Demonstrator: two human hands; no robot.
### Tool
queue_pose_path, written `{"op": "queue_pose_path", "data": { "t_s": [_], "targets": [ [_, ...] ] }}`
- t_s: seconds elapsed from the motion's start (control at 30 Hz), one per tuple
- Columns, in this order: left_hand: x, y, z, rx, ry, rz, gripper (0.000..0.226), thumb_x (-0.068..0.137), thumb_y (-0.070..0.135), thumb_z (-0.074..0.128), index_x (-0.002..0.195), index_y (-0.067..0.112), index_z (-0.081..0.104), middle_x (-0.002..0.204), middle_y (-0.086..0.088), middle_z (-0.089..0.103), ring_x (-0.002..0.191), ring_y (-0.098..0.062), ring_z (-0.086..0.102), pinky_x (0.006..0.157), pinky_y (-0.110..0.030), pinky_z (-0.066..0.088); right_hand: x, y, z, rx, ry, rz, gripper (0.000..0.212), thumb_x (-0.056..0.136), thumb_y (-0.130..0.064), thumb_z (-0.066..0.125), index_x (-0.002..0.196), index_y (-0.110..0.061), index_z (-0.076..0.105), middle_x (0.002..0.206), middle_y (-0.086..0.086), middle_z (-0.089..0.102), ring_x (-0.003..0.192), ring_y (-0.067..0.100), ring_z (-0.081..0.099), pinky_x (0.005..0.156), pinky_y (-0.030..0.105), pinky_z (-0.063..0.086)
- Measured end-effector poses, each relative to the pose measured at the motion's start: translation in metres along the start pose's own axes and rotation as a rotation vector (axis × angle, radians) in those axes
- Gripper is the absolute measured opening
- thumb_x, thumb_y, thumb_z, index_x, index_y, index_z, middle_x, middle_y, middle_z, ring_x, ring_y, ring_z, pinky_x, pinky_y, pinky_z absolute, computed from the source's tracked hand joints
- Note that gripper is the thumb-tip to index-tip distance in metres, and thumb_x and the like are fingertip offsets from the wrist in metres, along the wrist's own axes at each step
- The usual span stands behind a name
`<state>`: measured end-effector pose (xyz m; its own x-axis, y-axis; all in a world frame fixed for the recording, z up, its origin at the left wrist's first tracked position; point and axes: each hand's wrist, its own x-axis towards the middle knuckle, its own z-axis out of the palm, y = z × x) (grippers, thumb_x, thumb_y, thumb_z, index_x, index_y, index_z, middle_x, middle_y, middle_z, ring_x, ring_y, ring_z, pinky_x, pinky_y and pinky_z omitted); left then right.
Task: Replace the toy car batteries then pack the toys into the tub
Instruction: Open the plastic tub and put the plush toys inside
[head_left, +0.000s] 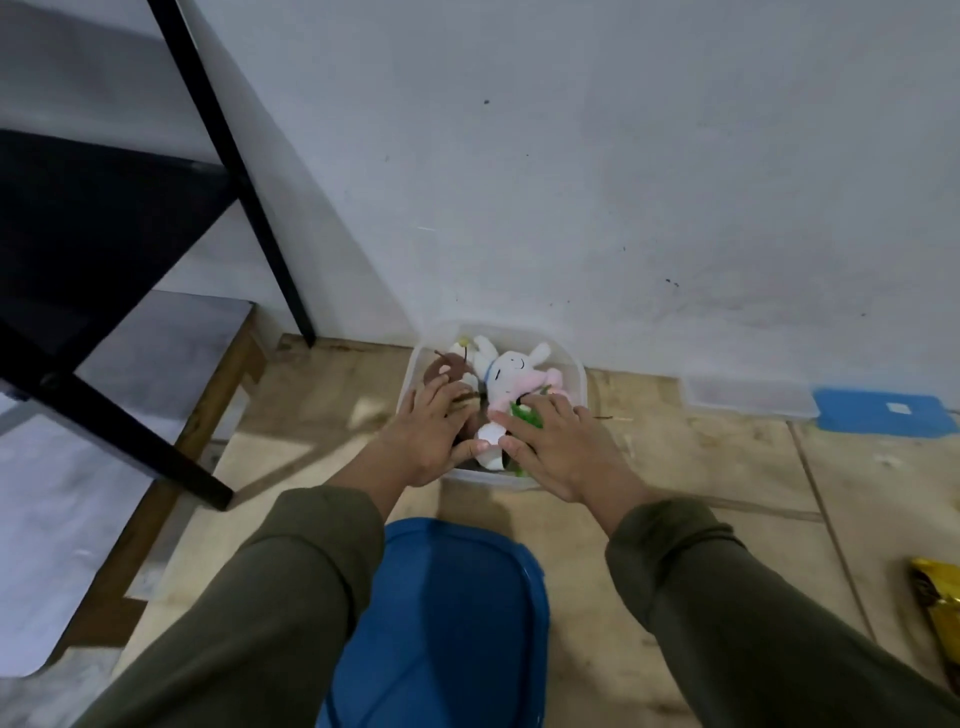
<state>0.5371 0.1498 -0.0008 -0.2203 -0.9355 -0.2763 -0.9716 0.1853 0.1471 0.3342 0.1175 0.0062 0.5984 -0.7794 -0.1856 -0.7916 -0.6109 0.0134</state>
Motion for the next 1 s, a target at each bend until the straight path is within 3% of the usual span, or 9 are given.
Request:
{"op": "queue_pose_path", "data": {
  "t_s": [0.13, 0.23, 0.33, 0.4, 0.53, 0.63, 0.73, 0.87, 1.0],
  "targets": [
    [-0.032, 0.005, 0.003, -0.121, 0.185, -0.085, 0.112, 0.063, 0.084, -0.020, 0.143, 0.029, 0.034, 0.154, -0.007, 0.021, 0.145, -0.027, 0.010, 0.114, -0.054, 0.016, -0.023, -0.001, -0.006, 0.101, 0.129, 0.020, 0.066, 0.084, -0.061, -0.002, 0.145, -0.044, 0.018, 0.153, 0.003, 0.023, 0.140, 0.025, 0.018, 0.108, 0.046, 0.024],
    [-0.066, 0.018, 0.016, -0.219, 0.263, -0.241, 0.085, 0.083, 0.076, 0.009, 0.145, 0.023, 0.032, 0.152, -0.009, 0.023, 0.141, -0.028, 0.017, 0.111, -0.055, 0.019, -0.052, -0.014, -0.003, 0.162, 0.278, 0.040, 0.056, 0.091, -0.055, 0.015, 0.144, -0.040, 0.024, 0.148, 0.009, 0.033, 0.136, 0.029, 0.028, 0.105, 0.047, 0.030],
    [-0.104, 0.034, 0.045, -0.332, 0.197, -0.467, 0.060, 0.095, 0.056, 0.031, 0.149, 0.030, 0.021, 0.155, -0.009, 0.012, 0.143, -0.027, 0.007, 0.112, -0.059, 0.015, -0.094, -0.034, 0.017, 0.190, 0.304, 0.058, 0.052, 0.094, -0.052, 0.020, 0.145, -0.040, 0.020, 0.145, 0.013, 0.035, 0.132, 0.031, 0.033, 0.102, 0.047, 0.036],
    [-0.131, 0.047, 0.067, -0.389, 0.145, -0.598, 0.063, 0.094, 0.059, 0.029, 0.149, 0.032, 0.017, 0.157, -0.010, 0.007, 0.144, -0.028, 0.003, 0.111, -0.061, 0.016, -0.125, -0.047, 0.037, 0.157, 0.252, 0.056, 0.052, 0.095, -0.052, 0.020, 0.146, -0.041, 0.014, 0.146, 0.015, 0.035, 0.132, 0.032, 0.035, 0.101, 0.046, 0.038],
    [-0.176, 0.071, 0.106, -0.397, -0.011, -0.737, 0.072, 0.091, 0.065, 0.021, 0.151, 0.030, 0.005, 0.157, -0.015, 0.001, 0.144, -0.034, 0.005, 0.109, -0.057, 0.023, -0.171, -0.068, 0.080, 0.107, 0.040, 0.053, 0.056, 0.095, -0.057, 0.010, 0.146, -0.042, -0.006, 0.151, 0.015, 0.029, 0.139, 0.035, 0.023, 0.112, 0.047, 0.025],
    [-0.198, 0.083, 0.125, -0.390, -0.052, -0.753, 0.072, 0.091, 0.065, 0.022, 0.151, 0.028, 0.008, 0.155, -0.020, 0.005, 0.142, -0.037, 0.009, 0.110, -0.055, 0.025, -0.193, -0.080, 0.098, 0.131, -0.102, 0.077, 0.058, 0.093, -0.061, 0.006, 0.145, -0.043, -0.011, 0.152, 0.016, 0.024, 0.141, 0.036, 0.015, 0.112, 0.047, 0.022],
    [-0.207, 0.093, 0.129, -0.402, -0.030, -0.782, 0.069, 0.092, 0.064, 0.026, 0.149, 0.025, 0.018, 0.150, -0.022, 0.015, 0.137, -0.039, 0.016, 0.108, -0.052, 0.028, -0.202, -0.087, 0.100, 0.194, -0.122, 0.089, 0.061, 0.091, -0.065, 0.007, 0.146, -0.042, -0.006, 0.151, 0.015, 0.024, 0.139, 0.034, 0.018, 0.113, 0.046, 0.022],
    [-0.216, 0.102, 0.117, -0.549, 0.117, -0.895, 0.063, 0.093, 0.062, 0.025, 0.143, 0.023, 0.031, 0.138, -0.024, 0.037, 0.127, -0.041, 0.031, 0.104, -0.051, 0.031, -0.209, -0.092, 0.096, 0.208, -0.019, 0.094, 0.064, 0.089, -0.067, 0.010, 0.146, -0.040, 0.000, 0.143, 0.016, 0.034, 0.131, 0.033, 0.030, 0.111, 0.044, 0.026],
    [-0.222, 0.106, 0.102, -0.584, 0.415, -0.932, 0.056, 0.094, 0.058, 0.032, 0.134, 0.021, 0.044, 0.134, -0.020, 0.038, 0.126, -0.036, 0.032, 0.105, -0.050, 0.032, -0.208, -0.096, 0.081, 0.325, 0.101, 0.109, 0.068, 0.084, -0.070, 0.008, 0.146, -0.043, 0.001, 0.147, 0.018, 0.026, 0.132, 0.036, 0.027, 0.108, 0.047, 0.026]
  ]
}}
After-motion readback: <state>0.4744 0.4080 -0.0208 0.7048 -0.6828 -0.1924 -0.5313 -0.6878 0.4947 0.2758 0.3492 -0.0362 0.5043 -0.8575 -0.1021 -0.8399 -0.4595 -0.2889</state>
